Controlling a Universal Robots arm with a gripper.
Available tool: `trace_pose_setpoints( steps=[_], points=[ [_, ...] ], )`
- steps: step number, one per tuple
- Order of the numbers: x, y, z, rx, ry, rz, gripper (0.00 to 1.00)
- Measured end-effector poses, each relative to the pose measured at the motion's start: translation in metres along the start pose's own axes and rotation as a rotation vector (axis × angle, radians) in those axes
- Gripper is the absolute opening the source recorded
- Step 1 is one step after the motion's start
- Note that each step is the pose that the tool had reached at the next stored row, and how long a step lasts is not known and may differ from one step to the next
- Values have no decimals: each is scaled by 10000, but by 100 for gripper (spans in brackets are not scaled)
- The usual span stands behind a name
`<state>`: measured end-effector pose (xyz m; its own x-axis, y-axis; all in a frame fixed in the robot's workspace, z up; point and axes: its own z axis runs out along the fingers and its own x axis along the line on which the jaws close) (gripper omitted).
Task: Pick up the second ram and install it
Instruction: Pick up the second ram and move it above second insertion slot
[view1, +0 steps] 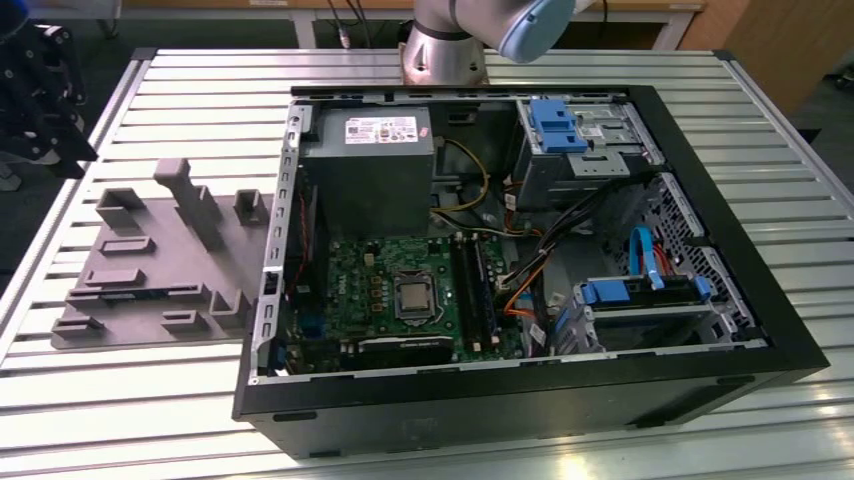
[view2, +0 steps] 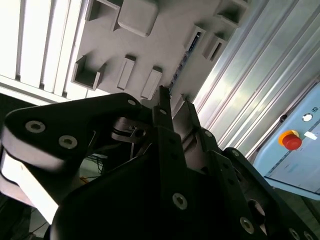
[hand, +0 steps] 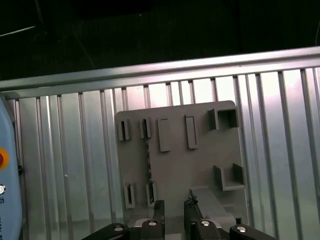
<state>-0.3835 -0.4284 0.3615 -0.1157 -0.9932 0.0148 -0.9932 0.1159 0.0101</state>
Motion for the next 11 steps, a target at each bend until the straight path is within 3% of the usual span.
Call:
trace_pose_setpoints(
  steps=[8, 11],
  points=[
    [21, 87, 54, 6, 1, -228, 30],
    [22, 88, 74, 11, 6, -586, 30]
  ],
)
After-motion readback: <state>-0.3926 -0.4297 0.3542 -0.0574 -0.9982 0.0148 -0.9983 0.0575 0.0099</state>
